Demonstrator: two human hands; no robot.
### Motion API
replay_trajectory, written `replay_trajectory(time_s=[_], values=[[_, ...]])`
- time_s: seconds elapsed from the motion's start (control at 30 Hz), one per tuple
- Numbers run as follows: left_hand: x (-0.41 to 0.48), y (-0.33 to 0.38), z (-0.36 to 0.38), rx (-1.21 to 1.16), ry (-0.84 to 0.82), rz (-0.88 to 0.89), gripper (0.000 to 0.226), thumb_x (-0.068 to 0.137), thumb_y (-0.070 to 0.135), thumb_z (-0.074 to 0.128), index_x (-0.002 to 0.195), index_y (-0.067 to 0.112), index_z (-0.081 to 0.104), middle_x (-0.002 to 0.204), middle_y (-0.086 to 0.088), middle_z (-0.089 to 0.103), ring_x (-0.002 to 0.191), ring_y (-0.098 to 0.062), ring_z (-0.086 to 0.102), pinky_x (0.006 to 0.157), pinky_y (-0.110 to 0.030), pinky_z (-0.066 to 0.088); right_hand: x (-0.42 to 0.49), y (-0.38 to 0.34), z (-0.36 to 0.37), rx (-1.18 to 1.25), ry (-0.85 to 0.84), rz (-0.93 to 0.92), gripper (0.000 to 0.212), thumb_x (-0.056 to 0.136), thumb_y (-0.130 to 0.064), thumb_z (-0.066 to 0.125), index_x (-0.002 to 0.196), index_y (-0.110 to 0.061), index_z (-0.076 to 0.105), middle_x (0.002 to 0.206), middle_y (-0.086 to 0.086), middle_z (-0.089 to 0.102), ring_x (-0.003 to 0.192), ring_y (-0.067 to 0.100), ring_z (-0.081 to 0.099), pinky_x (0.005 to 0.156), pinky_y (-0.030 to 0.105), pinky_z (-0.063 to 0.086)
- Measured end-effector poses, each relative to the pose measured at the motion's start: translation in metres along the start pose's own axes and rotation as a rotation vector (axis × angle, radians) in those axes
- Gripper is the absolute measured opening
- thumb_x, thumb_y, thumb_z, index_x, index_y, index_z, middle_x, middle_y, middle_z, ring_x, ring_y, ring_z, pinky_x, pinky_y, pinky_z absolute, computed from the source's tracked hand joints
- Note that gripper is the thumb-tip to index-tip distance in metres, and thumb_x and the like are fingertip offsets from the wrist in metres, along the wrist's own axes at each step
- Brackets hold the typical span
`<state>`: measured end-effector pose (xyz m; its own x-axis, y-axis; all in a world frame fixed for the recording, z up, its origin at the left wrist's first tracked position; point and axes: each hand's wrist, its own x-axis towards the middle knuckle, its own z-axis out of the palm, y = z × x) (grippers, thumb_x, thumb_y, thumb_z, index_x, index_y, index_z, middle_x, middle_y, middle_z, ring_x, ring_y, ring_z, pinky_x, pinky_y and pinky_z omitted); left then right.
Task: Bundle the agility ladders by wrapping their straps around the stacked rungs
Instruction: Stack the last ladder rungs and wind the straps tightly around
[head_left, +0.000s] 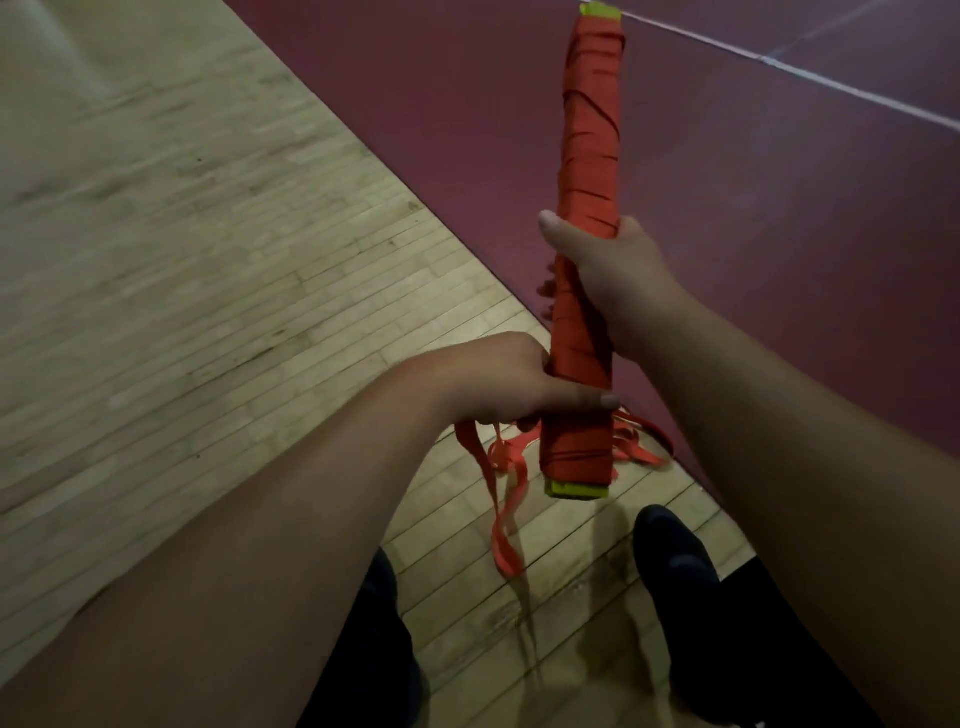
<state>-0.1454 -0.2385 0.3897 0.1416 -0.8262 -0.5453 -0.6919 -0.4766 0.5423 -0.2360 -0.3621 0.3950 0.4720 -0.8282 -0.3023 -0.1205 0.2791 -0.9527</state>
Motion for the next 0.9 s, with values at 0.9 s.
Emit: replay_trajectory(time_s=[0.9], values=[[-0.023, -0.018, -0.019, -0.334, -0.324, 0.140, 0.057, 0.071, 0.074, 0.077, 0.090, 0.021, 0.069, 0.068, 0.000, 0.065, 0.054, -0.015, 0.053, 0.055, -0.027, 0.043, -0.018, -0.008, 0.008, 0.559, -0.406, 0.144, 0.046, 0.099, -0.049, 0.068, 0.124, -0.012, 0.061, 0.097, 0.009, 0.075, 0.071, 0.019, 0.071, 0.065, 0.032, 0.059]])
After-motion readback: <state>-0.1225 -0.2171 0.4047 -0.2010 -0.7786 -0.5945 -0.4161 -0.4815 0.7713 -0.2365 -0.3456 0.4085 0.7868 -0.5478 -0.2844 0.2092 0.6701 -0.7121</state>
